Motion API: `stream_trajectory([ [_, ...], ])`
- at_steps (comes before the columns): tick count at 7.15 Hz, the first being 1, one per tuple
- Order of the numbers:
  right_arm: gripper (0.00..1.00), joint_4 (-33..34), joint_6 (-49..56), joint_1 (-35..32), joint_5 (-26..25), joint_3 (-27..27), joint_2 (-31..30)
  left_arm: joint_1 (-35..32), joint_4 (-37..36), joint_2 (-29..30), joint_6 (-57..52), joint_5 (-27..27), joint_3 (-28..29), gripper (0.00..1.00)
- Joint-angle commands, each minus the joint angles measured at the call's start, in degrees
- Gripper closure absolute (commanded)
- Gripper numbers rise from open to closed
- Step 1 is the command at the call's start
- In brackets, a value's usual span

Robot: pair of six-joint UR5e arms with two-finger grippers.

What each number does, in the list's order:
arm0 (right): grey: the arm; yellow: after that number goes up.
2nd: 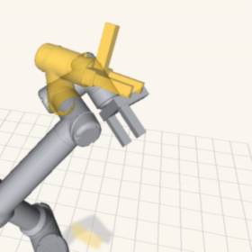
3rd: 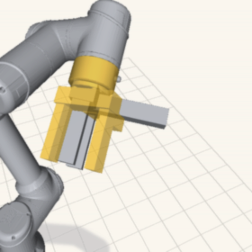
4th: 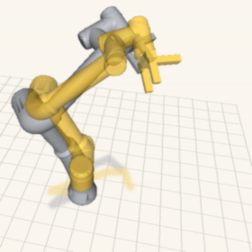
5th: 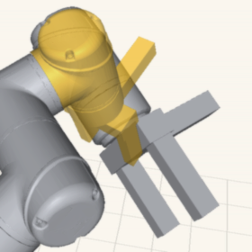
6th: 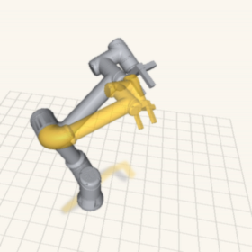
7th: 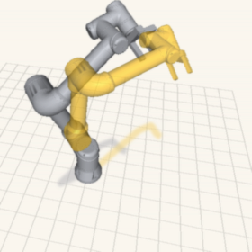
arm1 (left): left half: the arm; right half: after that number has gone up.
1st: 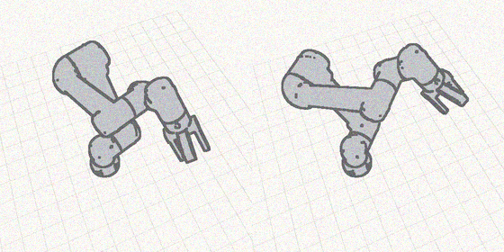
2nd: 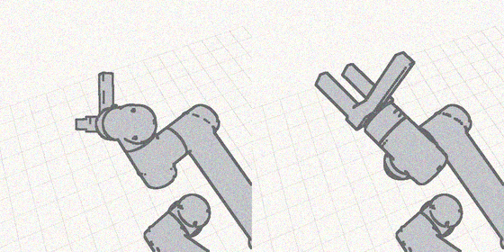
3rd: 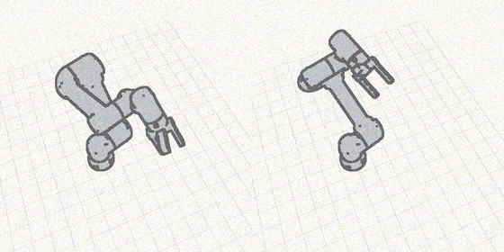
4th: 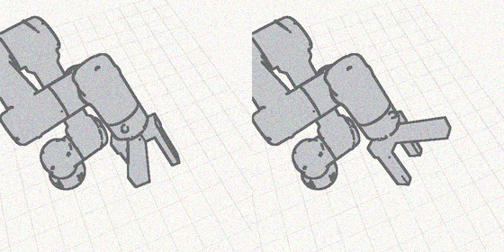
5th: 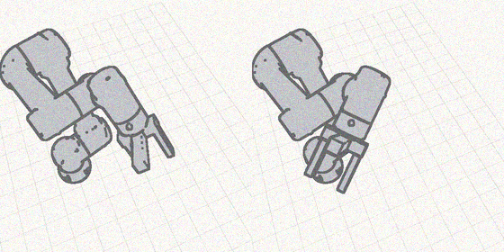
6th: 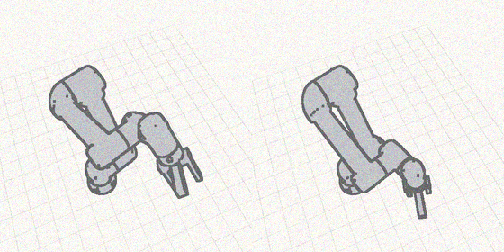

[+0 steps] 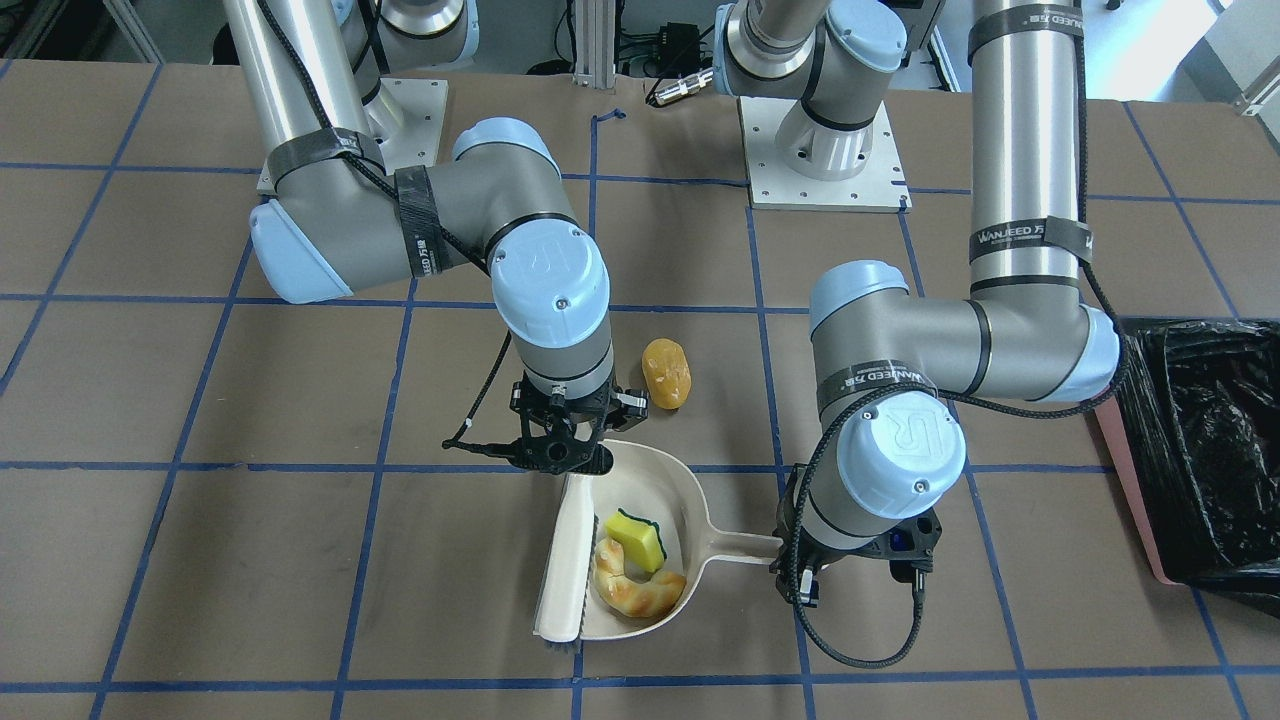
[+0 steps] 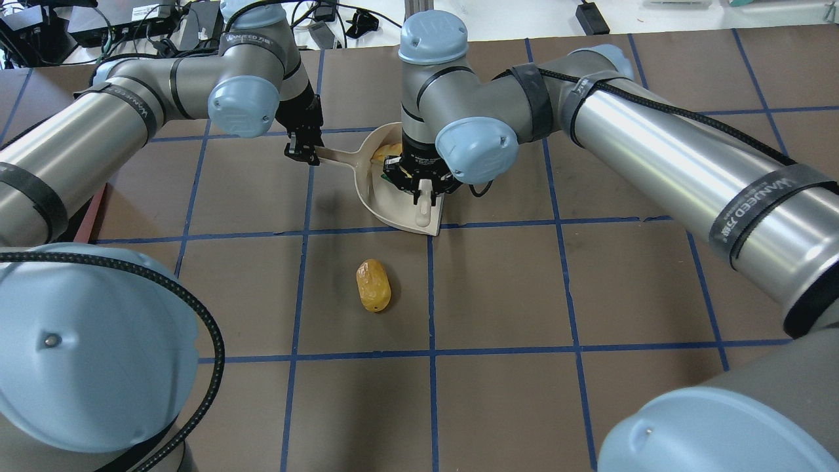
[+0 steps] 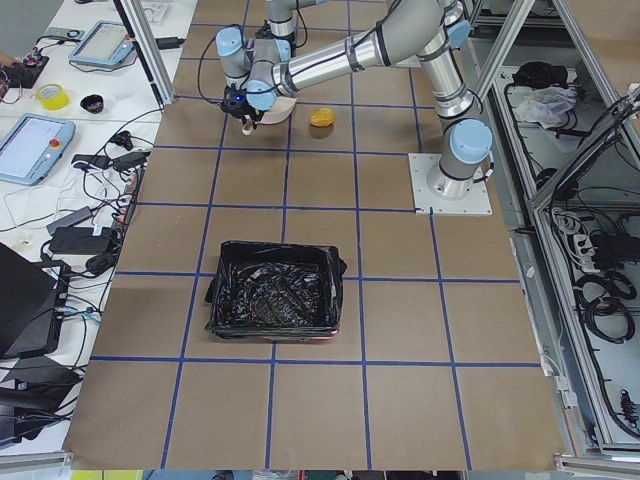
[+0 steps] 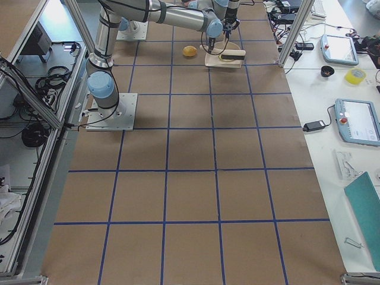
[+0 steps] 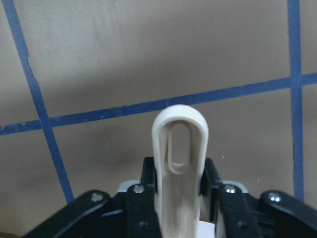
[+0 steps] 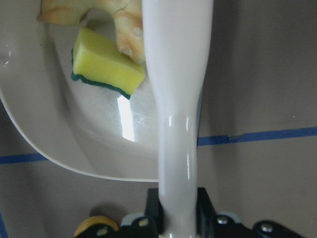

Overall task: Sweep and dump trash into bin
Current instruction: 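Sweep the sponge and crust into the dustpan with the right gripper's brush, then pull the dustpan toward the yellow potato while the right gripper moves the brush behind it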

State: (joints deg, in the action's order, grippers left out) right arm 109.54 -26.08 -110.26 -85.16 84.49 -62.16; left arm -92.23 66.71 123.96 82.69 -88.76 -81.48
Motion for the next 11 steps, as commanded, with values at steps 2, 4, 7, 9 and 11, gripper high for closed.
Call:
stream_trajectory([
  [2,0.95,-1.3,1.8,0.1,-4.9,-0.2,-0.3,2.7,0.2,-0.2,0.0,3.5,-1.0,1.0],
  [4,0.95,-1.3,4.5,2.1,-5.5,0.3,-1.5,6.0,4.9,-2.7,0.0,5.0,-0.6,1.0],
  [7,0.95,-3.5,12.4,8.1,-6.1,0.8,-2.3,8.5,5.3,-5.8,-1.8,5.8,-0.6,1.0],
  [9,0.95,-4.4,17.4,12.8,-6.4,0.9,-2.5,11.8,9.7,-9.2,-7.6,5.1,-0.9,1.0],
  [11,0.95,-4.8,20.1,15.4,-6.5,1.1,-2.7,14.7,14.6,-12.7,-12.8,5.1,-1.8,1.0],
])
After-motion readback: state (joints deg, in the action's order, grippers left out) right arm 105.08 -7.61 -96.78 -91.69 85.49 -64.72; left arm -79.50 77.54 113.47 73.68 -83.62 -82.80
